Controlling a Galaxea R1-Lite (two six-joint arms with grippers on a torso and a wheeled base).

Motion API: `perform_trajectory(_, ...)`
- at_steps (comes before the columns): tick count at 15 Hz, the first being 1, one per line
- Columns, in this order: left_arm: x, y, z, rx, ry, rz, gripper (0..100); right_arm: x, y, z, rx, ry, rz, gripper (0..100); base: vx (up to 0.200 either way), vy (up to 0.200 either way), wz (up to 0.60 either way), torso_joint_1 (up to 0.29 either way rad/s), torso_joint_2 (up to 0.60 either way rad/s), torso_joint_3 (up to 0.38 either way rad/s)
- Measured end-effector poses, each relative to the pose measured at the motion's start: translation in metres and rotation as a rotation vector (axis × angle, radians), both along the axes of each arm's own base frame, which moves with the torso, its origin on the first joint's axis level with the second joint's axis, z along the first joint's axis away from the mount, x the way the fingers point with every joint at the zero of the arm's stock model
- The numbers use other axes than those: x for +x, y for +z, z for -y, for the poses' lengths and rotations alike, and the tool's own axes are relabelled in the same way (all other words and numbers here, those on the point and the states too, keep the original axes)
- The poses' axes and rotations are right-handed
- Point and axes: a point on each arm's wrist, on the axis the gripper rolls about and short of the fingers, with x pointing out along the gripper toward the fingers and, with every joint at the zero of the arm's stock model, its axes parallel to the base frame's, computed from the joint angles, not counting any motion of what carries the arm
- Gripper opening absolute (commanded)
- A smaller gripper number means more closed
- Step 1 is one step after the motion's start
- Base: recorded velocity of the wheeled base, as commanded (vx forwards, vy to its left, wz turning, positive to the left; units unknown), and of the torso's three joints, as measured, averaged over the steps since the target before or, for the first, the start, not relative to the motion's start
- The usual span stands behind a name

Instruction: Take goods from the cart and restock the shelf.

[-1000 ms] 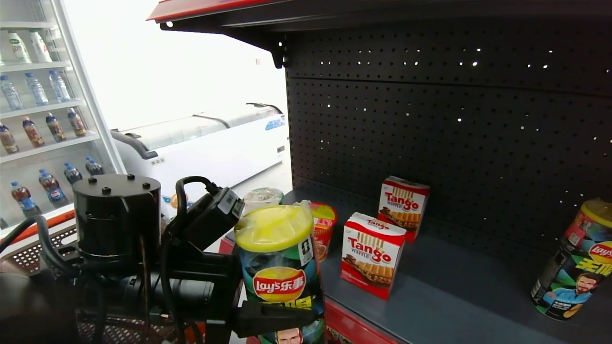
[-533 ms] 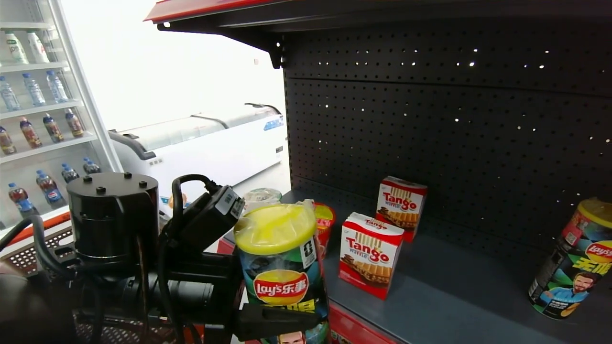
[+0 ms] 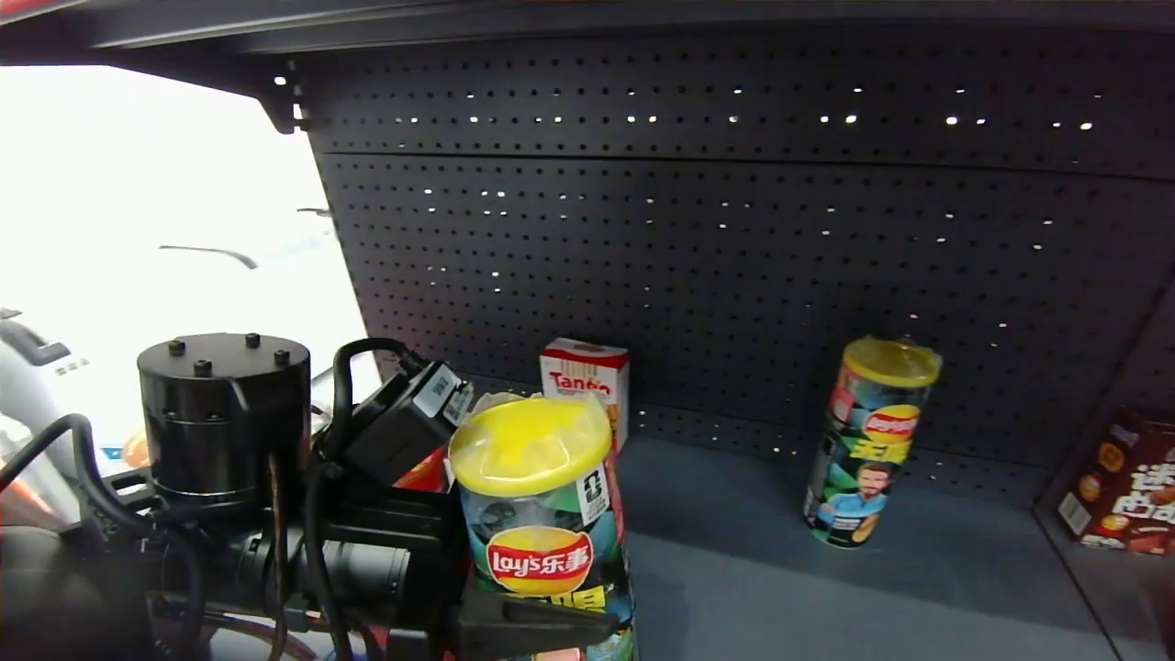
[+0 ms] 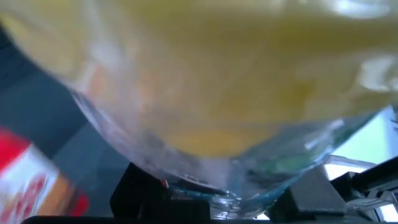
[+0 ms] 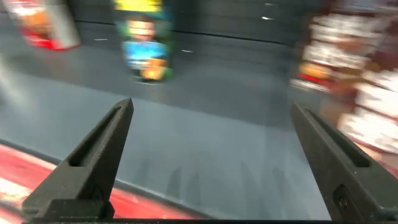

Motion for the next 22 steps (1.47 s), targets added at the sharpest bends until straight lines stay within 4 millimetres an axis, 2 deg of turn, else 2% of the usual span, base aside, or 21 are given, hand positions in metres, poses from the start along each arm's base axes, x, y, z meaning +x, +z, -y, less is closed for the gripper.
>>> perform_trajectory(2, 0.0005, -0.0007, 0.0003, 0.001, 0.000, -0.002, 0, 0.0000, 0.0000, 0.0000, 0.000, 0.000, 0.000, 100, 0.000, 0.000, -0.60, 0.002, 0.00, 0.002)
perform_trajectory(22, 0.0034, -0.0044, -0.0014, 0.011, 0.019, -0.012, 0, 0.0000, 0.0000, 0.0000, 0.000, 0.000, 0.000, 100, 0.000, 0.000, -0.03, 0.000, 0.00, 0.000)
